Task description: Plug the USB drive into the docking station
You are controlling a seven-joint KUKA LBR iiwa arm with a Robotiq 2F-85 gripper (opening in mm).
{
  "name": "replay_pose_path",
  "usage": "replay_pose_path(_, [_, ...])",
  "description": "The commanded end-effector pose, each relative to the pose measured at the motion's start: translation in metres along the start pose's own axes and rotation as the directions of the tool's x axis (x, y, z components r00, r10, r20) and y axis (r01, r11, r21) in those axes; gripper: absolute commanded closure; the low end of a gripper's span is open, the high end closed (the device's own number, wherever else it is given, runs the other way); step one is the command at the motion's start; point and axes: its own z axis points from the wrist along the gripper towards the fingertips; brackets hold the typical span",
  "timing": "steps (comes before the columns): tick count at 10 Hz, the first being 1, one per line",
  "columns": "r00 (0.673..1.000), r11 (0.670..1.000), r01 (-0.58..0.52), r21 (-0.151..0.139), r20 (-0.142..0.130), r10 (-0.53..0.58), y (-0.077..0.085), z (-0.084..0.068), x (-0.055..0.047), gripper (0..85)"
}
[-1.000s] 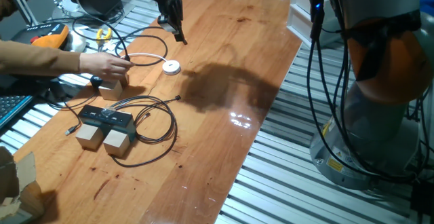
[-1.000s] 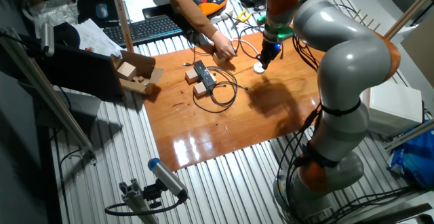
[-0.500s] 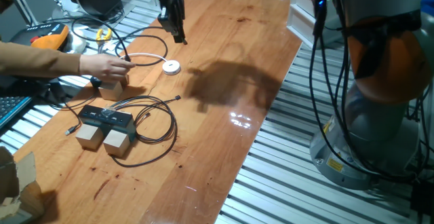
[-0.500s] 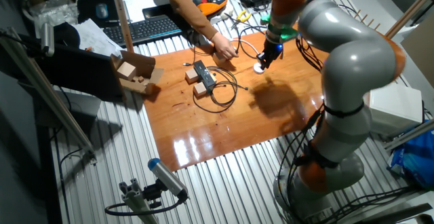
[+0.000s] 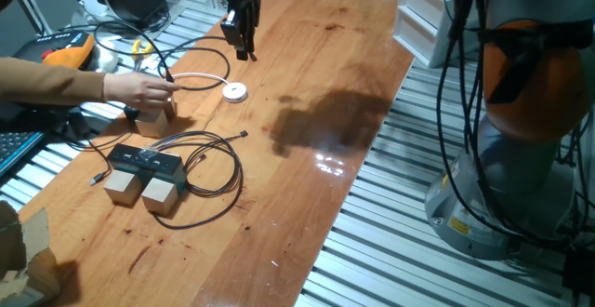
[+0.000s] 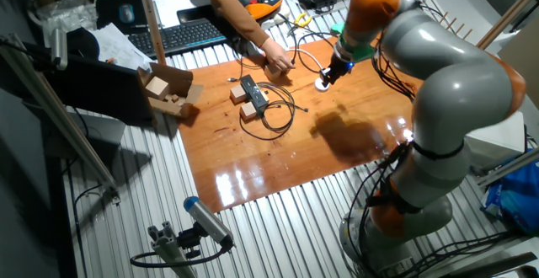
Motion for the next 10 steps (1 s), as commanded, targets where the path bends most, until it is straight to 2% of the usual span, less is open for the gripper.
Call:
replay_pose_path(1, [1.0,1.0,-0.004,-0.005,-0.02,0.004,0.0,0.0005,0.0,51.0])
replay_pose_path(2, [0.999,1.0,-0.006,-0.016,-0.045,0.005,0.0,0.0005,0.0,68.0])
replay_pose_path(4, [0.997,1.0,0.001,-0.028,-0.08,-0.004,0.0,0.0005,0.0,68.0])
replay_pose_path(5, [0.994,0.999,0.0,-0.032,-0.108,-0.003,0.0,0.0005,0.0,68.0])
replay_pose_path(6, [0.993,0.999,-0.007,-0.035,-0.121,0.003,0.0,0.0005,0.0,68.0])
replay_pose_path(7, [0.993,0.999,-0.017,-0.037,-0.115,0.013,0.0,0.0005,0.0,68.0])
replay_pose_path(8, [0.995,0.999,-0.016,-0.029,-0.094,0.013,0.0,0.0005,0.0,68.0])
replay_pose_path(9, [0.998,1.0,-0.015,-0.017,-0.062,0.014,0.0,0.0005,0.0,68.0])
replay_pose_path(10, [0.999,1.0,-0.027,-0.012,-0.044,0.027,0.0,0.0005,0.0,68.0])
